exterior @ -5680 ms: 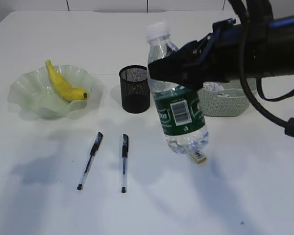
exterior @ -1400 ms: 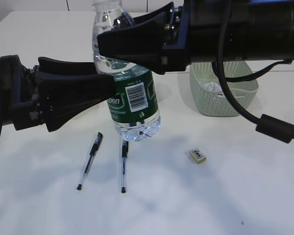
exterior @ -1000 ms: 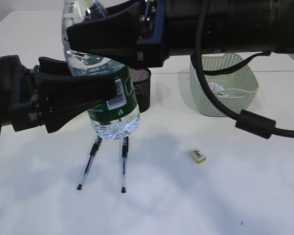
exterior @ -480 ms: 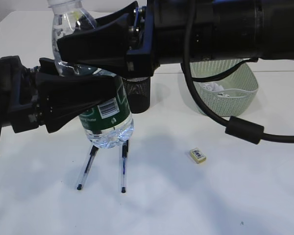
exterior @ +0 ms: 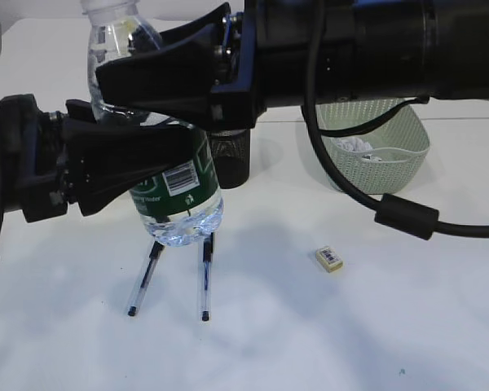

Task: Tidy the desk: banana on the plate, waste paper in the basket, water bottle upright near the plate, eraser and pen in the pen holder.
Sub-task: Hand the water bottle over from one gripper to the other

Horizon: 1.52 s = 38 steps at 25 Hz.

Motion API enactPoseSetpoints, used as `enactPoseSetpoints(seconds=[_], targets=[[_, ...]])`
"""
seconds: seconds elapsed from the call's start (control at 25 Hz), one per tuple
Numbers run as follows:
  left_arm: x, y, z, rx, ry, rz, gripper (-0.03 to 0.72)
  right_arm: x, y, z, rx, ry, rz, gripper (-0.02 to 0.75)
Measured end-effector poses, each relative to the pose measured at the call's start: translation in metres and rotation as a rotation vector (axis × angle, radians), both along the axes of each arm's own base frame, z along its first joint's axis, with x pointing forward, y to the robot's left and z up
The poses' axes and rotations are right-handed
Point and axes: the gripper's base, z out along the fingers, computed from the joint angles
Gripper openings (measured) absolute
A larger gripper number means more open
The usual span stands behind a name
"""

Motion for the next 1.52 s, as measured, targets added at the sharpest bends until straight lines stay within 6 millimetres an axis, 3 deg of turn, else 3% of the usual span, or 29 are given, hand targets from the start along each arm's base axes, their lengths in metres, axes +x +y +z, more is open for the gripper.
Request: enactPoseSetpoints(seconds=[0.64, 1.04, 1.52], targets=[[0.008, 0.003, -0.011, 0.091, 0.018, 0.090, 0.388, 0.007, -0.001, 0.002, 0.000, 0.020, -0.076, 0.560], [0.011, 0.005, -0.014, 0.121, 0.017, 0.119, 0.388, 0.007, -0.003, -0.007, -0.109, 0.062, -0.100, 0.571], [0.030, 0.044, -0.016, 0.145, 0.020, 0.274, 0.388, 0.004, -0.011, -0.023, -0.323, 0.153, -0.122, 0.571]])
